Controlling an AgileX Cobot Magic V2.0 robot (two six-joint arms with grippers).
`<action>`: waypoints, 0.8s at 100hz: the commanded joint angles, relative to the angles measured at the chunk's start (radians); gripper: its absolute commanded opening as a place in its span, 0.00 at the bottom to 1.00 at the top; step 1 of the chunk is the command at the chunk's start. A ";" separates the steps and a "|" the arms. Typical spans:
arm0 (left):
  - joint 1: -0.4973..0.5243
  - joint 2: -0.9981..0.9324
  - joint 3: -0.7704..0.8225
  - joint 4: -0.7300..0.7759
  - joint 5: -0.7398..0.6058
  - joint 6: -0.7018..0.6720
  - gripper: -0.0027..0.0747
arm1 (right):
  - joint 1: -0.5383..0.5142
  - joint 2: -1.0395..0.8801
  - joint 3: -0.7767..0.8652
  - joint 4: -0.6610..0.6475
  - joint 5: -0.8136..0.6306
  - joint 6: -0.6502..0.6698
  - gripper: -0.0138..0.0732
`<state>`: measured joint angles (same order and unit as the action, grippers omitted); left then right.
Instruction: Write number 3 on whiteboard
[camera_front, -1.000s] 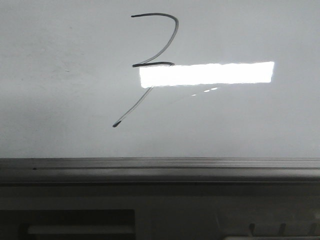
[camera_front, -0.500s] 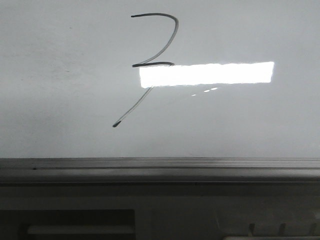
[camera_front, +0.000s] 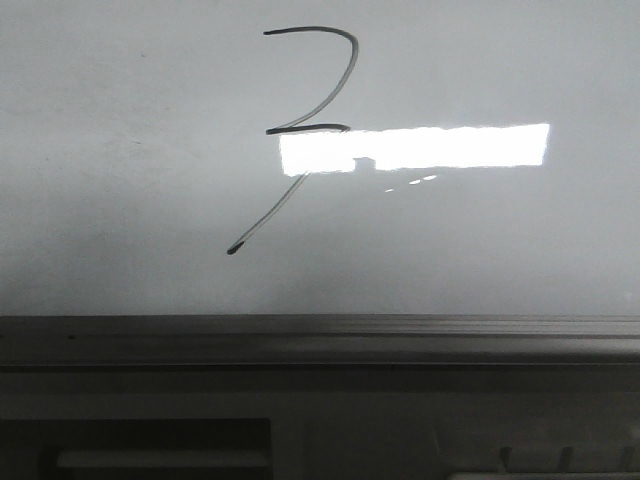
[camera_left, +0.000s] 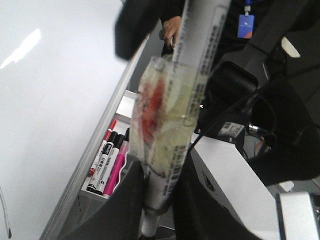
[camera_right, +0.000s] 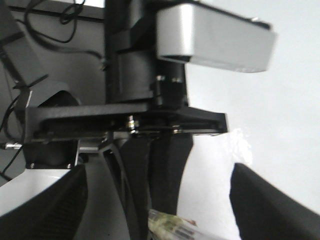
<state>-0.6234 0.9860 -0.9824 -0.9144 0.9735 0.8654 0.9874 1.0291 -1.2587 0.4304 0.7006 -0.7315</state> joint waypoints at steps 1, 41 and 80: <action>0.001 -0.006 0.027 -0.044 -0.179 -0.067 0.01 | -0.057 -0.067 -0.032 0.040 -0.073 0.032 0.76; 0.001 -0.006 0.256 -0.097 -0.726 -0.168 0.01 | -0.292 -0.257 0.113 0.040 -0.078 0.032 0.18; 0.002 0.048 0.296 -0.117 -0.856 -0.168 0.01 | -0.299 -0.289 0.298 0.049 -0.207 0.064 0.09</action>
<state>-0.6219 1.0284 -0.6614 -1.0006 0.1586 0.7075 0.6949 0.7461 -0.9538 0.4491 0.6007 -0.6727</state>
